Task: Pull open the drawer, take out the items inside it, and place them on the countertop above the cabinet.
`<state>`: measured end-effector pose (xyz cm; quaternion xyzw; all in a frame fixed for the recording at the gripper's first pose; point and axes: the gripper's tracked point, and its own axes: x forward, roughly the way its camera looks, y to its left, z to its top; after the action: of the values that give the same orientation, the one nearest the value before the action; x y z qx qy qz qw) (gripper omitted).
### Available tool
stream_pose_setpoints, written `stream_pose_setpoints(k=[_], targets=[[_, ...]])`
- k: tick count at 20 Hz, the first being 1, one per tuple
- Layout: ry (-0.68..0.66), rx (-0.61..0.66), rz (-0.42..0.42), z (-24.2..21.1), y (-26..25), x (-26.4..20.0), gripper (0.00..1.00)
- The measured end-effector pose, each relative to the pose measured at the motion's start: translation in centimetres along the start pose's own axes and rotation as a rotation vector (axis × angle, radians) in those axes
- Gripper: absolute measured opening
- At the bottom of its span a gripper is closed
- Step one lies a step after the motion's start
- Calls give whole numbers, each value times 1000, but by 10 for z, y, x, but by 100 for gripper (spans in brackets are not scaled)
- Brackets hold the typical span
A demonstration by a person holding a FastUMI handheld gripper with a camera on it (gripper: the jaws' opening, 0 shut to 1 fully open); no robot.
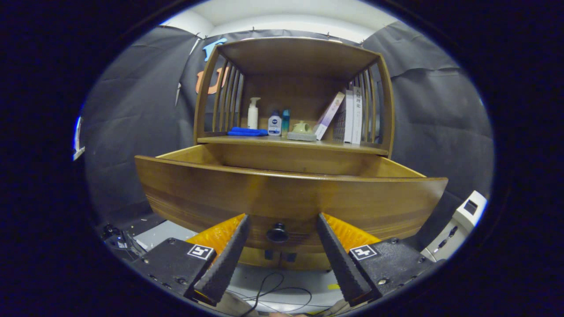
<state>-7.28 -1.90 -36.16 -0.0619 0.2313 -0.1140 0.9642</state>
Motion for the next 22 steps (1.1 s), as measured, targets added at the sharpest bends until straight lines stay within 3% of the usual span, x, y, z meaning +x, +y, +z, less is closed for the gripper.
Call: stream_pose_setpoints(k=[22], targets=[[31,1,-35,19,-9,49,99]])
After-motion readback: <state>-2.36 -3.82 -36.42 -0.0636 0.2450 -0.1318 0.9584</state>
